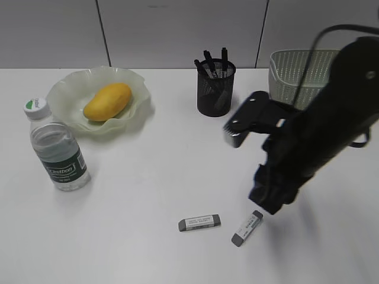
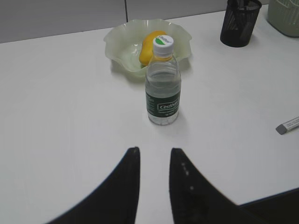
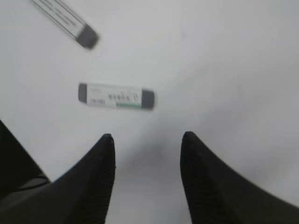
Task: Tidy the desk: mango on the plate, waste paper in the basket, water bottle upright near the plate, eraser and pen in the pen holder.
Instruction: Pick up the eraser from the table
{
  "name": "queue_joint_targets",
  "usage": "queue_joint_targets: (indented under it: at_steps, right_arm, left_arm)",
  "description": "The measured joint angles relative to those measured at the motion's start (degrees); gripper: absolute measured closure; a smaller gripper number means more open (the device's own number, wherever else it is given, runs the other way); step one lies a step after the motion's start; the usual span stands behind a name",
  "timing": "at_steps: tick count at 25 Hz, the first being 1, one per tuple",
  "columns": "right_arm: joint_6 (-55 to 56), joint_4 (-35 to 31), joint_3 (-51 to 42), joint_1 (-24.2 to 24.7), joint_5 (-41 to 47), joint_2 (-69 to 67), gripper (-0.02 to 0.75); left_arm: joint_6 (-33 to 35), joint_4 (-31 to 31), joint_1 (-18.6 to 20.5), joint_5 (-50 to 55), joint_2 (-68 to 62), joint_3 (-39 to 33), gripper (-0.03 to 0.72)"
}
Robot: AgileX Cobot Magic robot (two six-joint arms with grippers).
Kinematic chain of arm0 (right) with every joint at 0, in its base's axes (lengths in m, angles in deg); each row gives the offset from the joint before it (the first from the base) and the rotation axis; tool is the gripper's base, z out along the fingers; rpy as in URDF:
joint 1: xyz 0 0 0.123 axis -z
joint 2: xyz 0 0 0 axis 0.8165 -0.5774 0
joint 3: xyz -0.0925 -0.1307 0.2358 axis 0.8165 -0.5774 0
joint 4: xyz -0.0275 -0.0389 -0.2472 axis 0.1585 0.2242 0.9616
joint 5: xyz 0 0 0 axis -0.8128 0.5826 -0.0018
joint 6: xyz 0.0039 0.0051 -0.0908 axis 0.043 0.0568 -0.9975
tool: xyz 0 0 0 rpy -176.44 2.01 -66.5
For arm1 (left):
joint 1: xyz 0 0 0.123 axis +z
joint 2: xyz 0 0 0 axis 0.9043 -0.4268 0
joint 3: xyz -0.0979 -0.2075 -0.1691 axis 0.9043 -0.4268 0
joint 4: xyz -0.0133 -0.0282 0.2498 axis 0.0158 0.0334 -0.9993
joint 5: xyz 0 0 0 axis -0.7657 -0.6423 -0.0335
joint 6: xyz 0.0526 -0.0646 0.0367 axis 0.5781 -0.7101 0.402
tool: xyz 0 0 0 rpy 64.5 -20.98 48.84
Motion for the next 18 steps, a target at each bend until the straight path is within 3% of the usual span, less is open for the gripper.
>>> queue_joint_targets:
  at_steps: [7,18]
  right_arm:
    - [-10.6,0.5,8.0,-10.0,-7.6,-10.4,0.330]
    - [-22.6,-3.2,10.4,-13.3,-4.9,-15.7,0.314]
  left_arm:
    - [0.0,0.0,0.0,0.0,0.0,0.0,0.529]
    - [0.0,0.0,0.0,-0.1,0.0,0.0,0.530]
